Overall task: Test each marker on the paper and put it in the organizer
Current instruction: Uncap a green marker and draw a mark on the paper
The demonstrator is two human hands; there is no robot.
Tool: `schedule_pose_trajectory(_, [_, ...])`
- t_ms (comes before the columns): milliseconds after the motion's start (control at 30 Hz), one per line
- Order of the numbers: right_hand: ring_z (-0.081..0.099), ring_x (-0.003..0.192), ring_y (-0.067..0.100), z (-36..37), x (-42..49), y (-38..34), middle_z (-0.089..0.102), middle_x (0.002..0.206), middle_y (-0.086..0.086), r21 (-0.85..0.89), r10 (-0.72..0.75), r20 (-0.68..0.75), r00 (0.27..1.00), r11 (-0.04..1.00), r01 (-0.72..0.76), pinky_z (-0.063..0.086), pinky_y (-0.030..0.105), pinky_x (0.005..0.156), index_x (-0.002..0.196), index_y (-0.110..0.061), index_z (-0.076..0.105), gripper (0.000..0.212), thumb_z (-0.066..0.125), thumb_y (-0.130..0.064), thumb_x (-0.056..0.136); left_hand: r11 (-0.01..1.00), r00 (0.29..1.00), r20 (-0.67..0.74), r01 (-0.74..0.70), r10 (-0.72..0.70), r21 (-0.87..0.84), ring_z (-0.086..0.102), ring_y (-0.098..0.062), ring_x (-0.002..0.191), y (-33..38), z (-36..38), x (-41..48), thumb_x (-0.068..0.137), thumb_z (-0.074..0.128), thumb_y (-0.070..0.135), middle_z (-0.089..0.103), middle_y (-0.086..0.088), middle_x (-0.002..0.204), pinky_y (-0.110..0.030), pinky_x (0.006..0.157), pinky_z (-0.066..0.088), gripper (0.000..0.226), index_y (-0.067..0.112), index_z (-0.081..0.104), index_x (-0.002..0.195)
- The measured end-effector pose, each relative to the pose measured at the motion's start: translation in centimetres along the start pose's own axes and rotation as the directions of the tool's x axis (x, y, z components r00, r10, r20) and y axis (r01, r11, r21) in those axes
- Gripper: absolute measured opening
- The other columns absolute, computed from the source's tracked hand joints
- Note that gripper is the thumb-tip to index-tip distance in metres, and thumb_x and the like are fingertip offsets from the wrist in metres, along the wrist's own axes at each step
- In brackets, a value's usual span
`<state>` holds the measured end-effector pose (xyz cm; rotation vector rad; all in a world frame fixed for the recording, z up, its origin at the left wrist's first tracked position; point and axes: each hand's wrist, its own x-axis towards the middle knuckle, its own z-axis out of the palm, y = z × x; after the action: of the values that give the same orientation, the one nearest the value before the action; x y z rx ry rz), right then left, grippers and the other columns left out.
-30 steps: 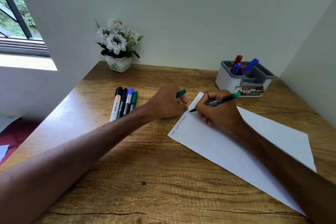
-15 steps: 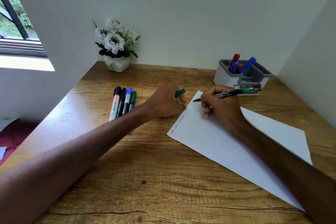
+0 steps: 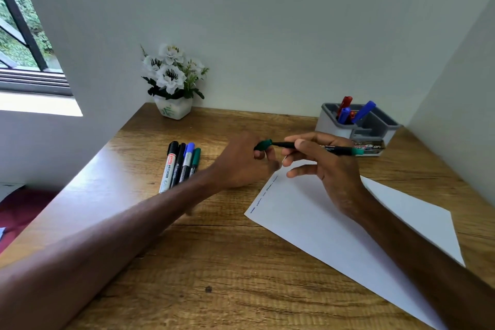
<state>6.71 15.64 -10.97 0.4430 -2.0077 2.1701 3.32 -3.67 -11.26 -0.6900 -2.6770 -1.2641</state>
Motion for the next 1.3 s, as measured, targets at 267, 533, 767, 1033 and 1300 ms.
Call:
schedule_pose_trajectory(267, [0.074,0.074,0.032,-0.3,0.1,0.1,0.076,0.089,0.022,-0.036,-0.043,-0.046,0.998,0.998,0.042,0.063,0.036,0.059,0.109,0.005,0.073,0.019,0.057,0.000,0.099,0.997,0.996,-0.028,-0.081,0.081,0.017,0.040,-0.007,0.049,-0.3,0.1,0.2,0.087,0.075,0.016,0.046,0.006,0.056,-0.011,0.046,0.033,0.016,0.011,0.067,0.074])
schedule_pose_trajectory(533, [0.077,0.079,0.033,-0.5,0.4,-0.1,0.078,0.093,0.020,-0.082,-0.023,-0.028,0.999,0.996,0.021,0.065,0.037,0.061,0.111,0.004,0.069,0.016,0.063,-0.002,0.097,0.990,0.992,-0.036,-0.120,0.122,0.072,0.049,0.001,0.055,-0.1,0.0,0.2,0.093,0.072,0.022,0.049,0.014,0.060,-0.009,0.051,0.036,0.013,0.018,0.066,0.082])
schedule_pose_trajectory(767, [0.078,0.084,0.035,-0.7,0.6,-0.3,0.079,0.095,0.020,-0.128,-0.029,0.008,1.000,0.991,0.030,0.065,0.038,0.061,0.111,0.004,0.061,0.019,0.067,-0.002,0.094,0.969,0.970,0.011,-0.244,0.243,0.047,0.042,-0.013,0.057,-0.3,-0.3,0.0,0.100,0.047,0.018,0.053,-0.003,0.064,-0.021,0.055,0.033,0.025,0.003,0.060,0.085])
schedule_pose_trajectory(1033, [0.066,0.058,0.026,-1.0,0.7,-0.5,0.073,0.078,0.021,-0.166,-0.041,-0.018,0.999,0.985,0.037,0.056,0.029,0.050,0.100,0.007,0.071,0.026,0.078,-0.014,0.086,0.900,0.901,0.075,-0.432,0.428,0.058,0.055,0.001,0.069,-0.6,-0.7,0.4,0.109,0.042,0.007,0.055,0.020,0.078,-0.011,0.064,0.035,0.025,0.018,0.063,0.100])
schedule_pose_trajectory(1300, [0.065,0.062,0.021,-0.9,1.0,-0.1,0.071,0.080,0.022,0.036,0.064,-0.013,0.998,0.997,-0.064,0.055,0.025,0.056,0.104,0.008,0.072,0.029,0.079,-0.010,0.083,0.835,0.844,-0.024,-0.525,0.535,0.168,0.050,-0.012,0.060,-0.6,-0.7,0.8,0.106,0.050,0.005,0.060,-0.002,0.071,-0.021,0.057,0.034,0.021,0.001,0.068,0.095])
